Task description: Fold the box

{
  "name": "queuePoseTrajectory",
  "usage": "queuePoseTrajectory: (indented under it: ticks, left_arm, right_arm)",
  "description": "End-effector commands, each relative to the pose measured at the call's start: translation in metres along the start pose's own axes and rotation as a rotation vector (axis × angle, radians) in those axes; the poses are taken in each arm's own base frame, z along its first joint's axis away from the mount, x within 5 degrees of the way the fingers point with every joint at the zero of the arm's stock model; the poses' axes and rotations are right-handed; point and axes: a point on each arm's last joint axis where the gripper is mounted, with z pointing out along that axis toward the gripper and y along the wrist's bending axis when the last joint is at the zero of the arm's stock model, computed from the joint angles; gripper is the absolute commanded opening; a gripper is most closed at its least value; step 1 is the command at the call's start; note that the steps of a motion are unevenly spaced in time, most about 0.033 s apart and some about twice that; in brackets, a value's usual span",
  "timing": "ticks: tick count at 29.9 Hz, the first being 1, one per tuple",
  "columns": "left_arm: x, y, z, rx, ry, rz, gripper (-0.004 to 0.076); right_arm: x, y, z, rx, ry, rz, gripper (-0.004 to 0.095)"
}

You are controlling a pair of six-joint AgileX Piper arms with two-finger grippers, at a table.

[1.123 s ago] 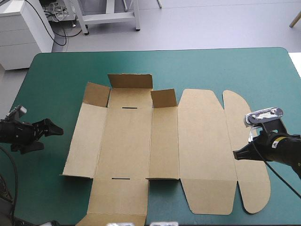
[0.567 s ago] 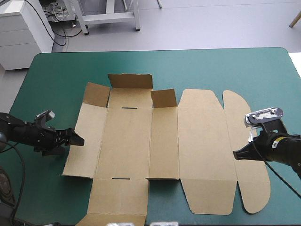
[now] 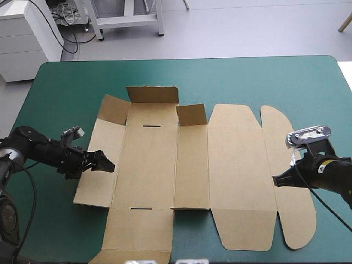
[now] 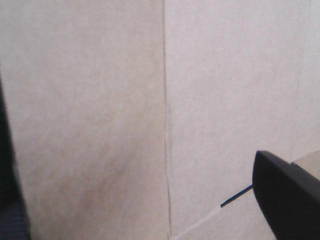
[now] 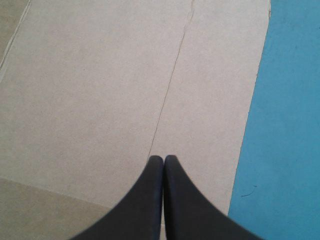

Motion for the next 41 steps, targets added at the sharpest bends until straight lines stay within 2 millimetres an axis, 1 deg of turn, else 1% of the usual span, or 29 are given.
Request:
queuePoseTrajectory:
  ticks: [1,6,13,15,17,18,23,27,29,35,38,41]
  left_arm:
    - [-0.0007,-0.0276,-0.0041,0.105,0.006,0.034,0.0712]
    - [0.0,-0.036,0.0027,0.102,0.04,0.069,0.0712]
    - [-0.0004,-0.0367,0.0027,0.108,0.037,0.027,0.0708]
    - [-0.0004,-0.0367,0.0027,0.108,0.038,0.02,0.0685]
    - [-0.0004,-0.0367,0.0027,0.108,0.038,0.013,0.0619]
    - [-0.0004,-0.0367,0.0027,0.108,0.038,0.009,0.0571]
    - [-0.0002,-0.0364,0.0027,0.105,0.041,-0.002,0.0295]
    - [-0.0002,-0.0364,0.0027,0.105,0.041,-0.005,0.0141]
    - [-0.0002,-0.0364,0.0027,0.105,0.041,-0.005,0.0093]
    - [0.0003,-0.0357,0.0028,0.097,0.046,-0.008,-0.0005]
    - [0.0021,-0.0327,0.0029,0.064,0.066,0.001,-0.0008]
    - [0.0007,-0.0316,0.0031,0.052,0.05,0.001,-0.0008]
  right_arm:
    - [-0.0073,-0.0022,-0.0088,0.018,-0.075,0.0,-0.0016]
    - [-0.0073,-0.0022,-0.0088,0.018,-0.075,0.0,-0.0016]
    - [-0.0073,-0.0022,-0.0088,0.018,-0.075,0.0,-0.0016]
    - [-0.0073,-0.0022,-0.0088,0.018,-0.075,0.0,-0.0016]
    - [-0.0073,-0.0022,-0.0088,0.018,-0.075,0.0,-0.0016]
    - [-0.0071,-0.0021,-0.0088,0.018,-0.074,0.0,-0.0016]
    - [-0.0071,-0.0021,-0.0088,0.018,-0.074,0.0,-0.0016]
    - [-0.0071,-0.0021,-0.0088,0.018,-0.074,0.0,-0.0016]
    - [-0.0071,-0.0021,-0.0088,0.018,-0.074,0.0,-0.0016]
    - [-0.0071,-0.0021,-0.0088,0.018,-0.074,0.0,-0.0016]
    - [-0.0071,-0.0021,-0.0088,0.018,-0.074,0.0,-0.0016]
    - [-0.0069,-0.0021,-0.0088,0.017,-0.071,0.0,-0.0016]
